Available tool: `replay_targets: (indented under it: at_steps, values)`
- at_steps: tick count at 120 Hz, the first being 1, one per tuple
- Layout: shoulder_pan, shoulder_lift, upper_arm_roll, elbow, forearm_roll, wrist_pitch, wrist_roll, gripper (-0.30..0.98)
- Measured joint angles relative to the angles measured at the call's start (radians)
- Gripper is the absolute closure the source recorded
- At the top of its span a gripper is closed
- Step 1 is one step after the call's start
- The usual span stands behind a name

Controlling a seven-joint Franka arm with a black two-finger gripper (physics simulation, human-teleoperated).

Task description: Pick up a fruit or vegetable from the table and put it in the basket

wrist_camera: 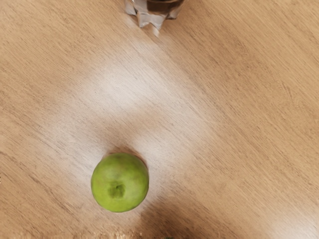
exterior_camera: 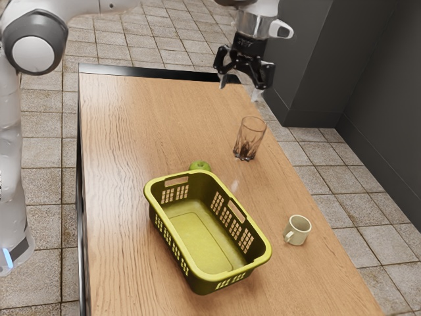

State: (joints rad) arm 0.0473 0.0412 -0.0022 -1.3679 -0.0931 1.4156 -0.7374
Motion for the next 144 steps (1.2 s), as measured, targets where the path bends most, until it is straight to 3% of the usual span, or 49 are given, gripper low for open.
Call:
replay_targets:
  at_steps: [27, 46, 57, 66, 74, 94, 120, 126, 137, 144]
  values:
    - [0.083, -0.005, -0.009, 0.014, -0.044, -0.05, -0.529, 0.0]
    - [0.064, 0.062, 0.006, 0.021, -0.095, -0.047, -0.716, 0.0]
    - [0.09, 0.086, 0.023, -0.017, -0.114, -0.01, -0.732, 0.0]
    - [0.112, -0.006, 0.035, -0.251, -0.122, 0.1, -0.728, 0.0]
    - [0.134, -0.032, 0.038, -0.343, -0.126, 0.196, -0.72, 0.0]
    - [0.193, -0.025, 0.033, -0.383, -0.15, 0.344, -0.698, 0.0]
    - [0.221, -0.087, 0.032, -0.41, -0.162, 0.418, -0.681, 0.0]
    - [0.175, -0.133, 0.029, -0.456, -0.149, 0.426, -0.669, 0.0]
    - [-0.055, -0.156, 0.024, -0.487, -0.127, 0.437, -0.611, 0.0]
    - [-0.091, -0.162, 0.026, -0.516, -0.121, 0.445, -0.575, 0.0]
